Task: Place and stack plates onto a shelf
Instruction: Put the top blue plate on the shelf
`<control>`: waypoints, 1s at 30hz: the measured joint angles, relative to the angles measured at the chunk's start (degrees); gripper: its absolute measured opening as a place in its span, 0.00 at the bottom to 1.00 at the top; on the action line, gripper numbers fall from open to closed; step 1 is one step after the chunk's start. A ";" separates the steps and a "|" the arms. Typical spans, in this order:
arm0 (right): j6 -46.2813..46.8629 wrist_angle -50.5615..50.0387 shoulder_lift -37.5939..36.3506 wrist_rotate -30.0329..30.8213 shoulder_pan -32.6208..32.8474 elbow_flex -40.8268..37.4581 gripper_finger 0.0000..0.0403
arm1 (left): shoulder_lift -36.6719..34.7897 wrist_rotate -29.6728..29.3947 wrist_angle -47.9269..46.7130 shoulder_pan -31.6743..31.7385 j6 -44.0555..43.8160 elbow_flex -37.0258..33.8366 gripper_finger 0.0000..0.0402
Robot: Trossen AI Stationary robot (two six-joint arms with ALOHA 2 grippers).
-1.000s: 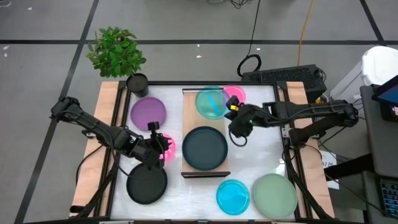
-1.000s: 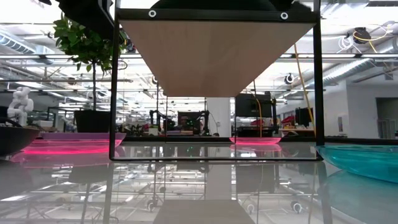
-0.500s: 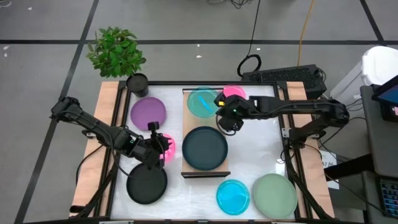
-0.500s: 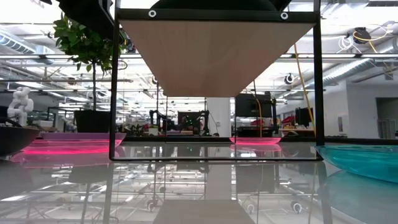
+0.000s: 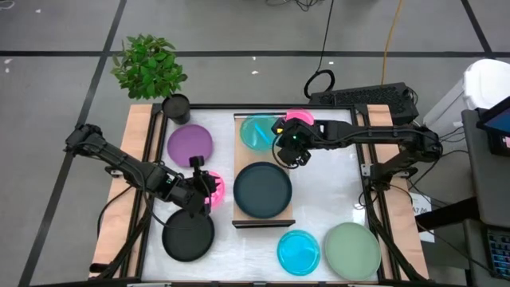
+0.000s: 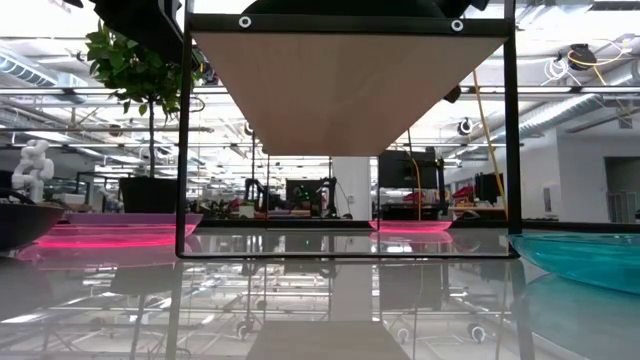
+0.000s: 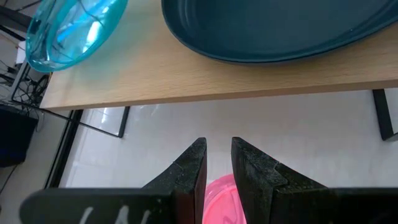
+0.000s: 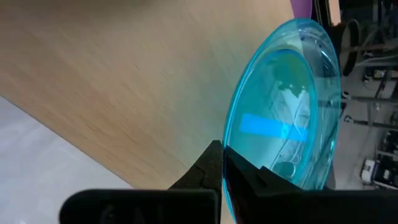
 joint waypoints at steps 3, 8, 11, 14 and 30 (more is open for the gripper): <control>0.02 -0.10 -0.02 -0.32 -0.02 0.00 0.00 | 0.01 0.00 -0.01 0.02 -0.01 0.00 0.20; 0.97 -0.30 -0.02 -1.29 -0.02 0.00 0.00 | -0.01 0.00 -0.01 0.00 -0.04 0.00 0.20; 1.74 -0.92 -0.02 -3.38 0.02 0.00 0.00 | -0.01 0.00 -0.02 0.00 -0.06 0.00 0.20; 2.10 -0.80 -0.02 -3.31 0.05 0.00 0.00 | -0.01 0.01 -0.02 0.01 -0.07 0.00 0.20; 0.20 4.86 -0.02 -3.22 0.05 -3.69 0.00 | -0.01 0.00 -0.02 0.02 -0.17 0.00 0.20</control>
